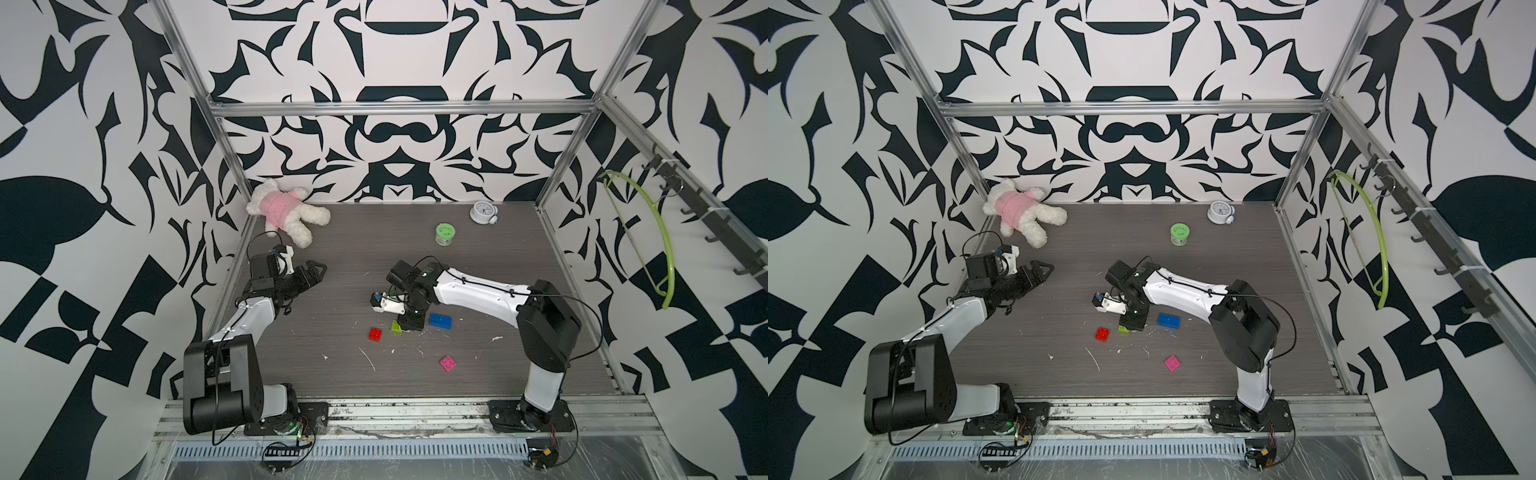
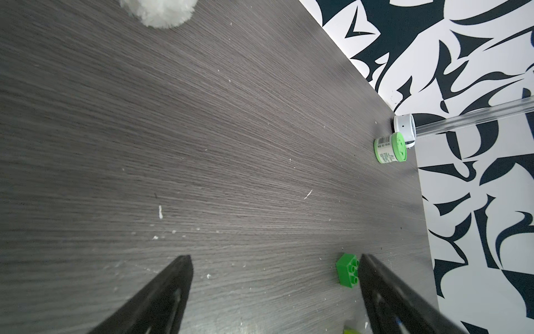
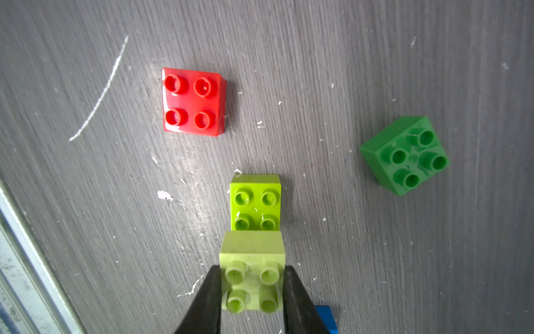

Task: Assemble the letter y with lego
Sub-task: Assemble the lego brick with the lego brick.

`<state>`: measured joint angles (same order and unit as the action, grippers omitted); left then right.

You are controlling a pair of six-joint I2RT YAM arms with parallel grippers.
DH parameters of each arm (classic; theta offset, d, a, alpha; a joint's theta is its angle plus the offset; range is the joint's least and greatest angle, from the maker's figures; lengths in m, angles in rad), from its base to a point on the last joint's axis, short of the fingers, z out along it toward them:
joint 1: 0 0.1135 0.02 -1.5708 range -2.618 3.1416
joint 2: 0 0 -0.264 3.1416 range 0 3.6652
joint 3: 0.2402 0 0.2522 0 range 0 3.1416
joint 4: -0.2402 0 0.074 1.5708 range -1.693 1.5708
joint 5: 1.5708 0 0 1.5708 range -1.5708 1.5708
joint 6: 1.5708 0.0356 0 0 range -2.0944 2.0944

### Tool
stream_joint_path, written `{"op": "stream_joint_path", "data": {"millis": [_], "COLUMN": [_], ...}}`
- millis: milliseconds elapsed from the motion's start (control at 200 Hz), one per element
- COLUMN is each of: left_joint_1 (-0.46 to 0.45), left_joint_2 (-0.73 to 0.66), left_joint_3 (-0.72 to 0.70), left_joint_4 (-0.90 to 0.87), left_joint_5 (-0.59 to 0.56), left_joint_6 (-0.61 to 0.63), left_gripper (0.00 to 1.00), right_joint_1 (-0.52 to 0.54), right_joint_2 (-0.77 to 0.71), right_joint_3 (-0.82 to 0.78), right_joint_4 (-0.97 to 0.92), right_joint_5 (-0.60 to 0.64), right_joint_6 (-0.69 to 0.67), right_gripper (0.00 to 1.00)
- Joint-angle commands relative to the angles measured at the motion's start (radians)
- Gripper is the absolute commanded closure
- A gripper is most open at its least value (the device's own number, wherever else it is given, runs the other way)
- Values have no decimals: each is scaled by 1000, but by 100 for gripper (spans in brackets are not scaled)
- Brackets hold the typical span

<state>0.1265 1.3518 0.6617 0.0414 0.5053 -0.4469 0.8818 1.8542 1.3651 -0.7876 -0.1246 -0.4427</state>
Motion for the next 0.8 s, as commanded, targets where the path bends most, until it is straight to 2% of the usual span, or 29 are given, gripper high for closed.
{"op": "stream_joint_path", "data": {"millis": [0,795], "left_joint_1": [5,5], "left_joint_2": [1,3], "left_joint_3": [-16,-15], "left_joint_4": [9,9], "left_joint_5": [17,19], "left_joint_6": [1,1], "left_gripper": [5,5], "right_joint_1": [9,23], "right_joint_2": [-3,73], "right_joint_3": [40,75], "right_joint_4": [-1,-78], "right_joint_5": [6,42], "right_joint_6": [9,-21], "right_gripper": [95,100]}}
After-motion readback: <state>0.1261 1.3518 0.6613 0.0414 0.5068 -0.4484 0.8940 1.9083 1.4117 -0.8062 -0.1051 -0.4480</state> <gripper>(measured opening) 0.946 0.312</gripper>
